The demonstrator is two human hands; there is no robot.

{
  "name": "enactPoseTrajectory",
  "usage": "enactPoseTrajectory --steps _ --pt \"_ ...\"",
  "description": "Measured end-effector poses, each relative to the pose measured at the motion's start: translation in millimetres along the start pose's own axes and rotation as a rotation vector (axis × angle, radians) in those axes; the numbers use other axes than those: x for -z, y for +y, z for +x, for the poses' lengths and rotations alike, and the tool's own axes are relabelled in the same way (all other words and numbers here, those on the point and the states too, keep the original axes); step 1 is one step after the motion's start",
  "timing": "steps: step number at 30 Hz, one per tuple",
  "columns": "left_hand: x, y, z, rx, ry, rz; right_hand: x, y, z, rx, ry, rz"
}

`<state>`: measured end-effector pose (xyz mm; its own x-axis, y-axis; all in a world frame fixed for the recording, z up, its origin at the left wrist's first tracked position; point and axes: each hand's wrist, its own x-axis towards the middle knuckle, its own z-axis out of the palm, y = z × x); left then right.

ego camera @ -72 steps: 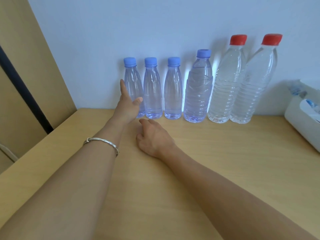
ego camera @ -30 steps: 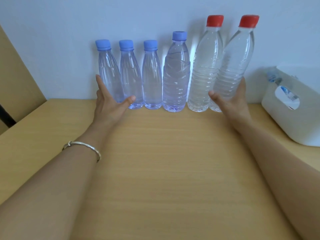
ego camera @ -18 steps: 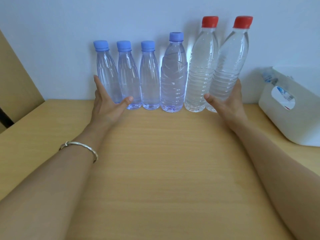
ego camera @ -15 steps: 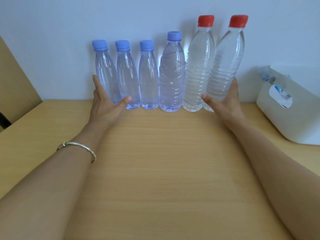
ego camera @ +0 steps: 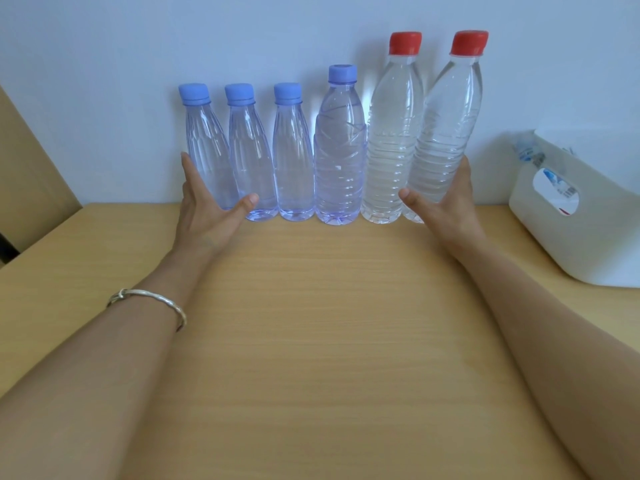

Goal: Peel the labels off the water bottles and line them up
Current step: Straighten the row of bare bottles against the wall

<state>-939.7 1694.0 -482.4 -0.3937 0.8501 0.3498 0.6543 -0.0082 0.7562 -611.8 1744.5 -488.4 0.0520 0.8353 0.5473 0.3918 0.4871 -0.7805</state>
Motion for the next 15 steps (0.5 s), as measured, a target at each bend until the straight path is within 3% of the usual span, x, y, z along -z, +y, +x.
enactPoseTrajectory --steps 12,15 --pt "-1.5 5.7 -3.9 0.035 0.001 0.01 -0.9 -2.4 -1.3 -0.068 0.025 0.005" --pt "-2.7 7.2 -5.6 0.019 0.082 0.032 -1.2 -4.5 -1.2 -0.085 0.031 -0.019"
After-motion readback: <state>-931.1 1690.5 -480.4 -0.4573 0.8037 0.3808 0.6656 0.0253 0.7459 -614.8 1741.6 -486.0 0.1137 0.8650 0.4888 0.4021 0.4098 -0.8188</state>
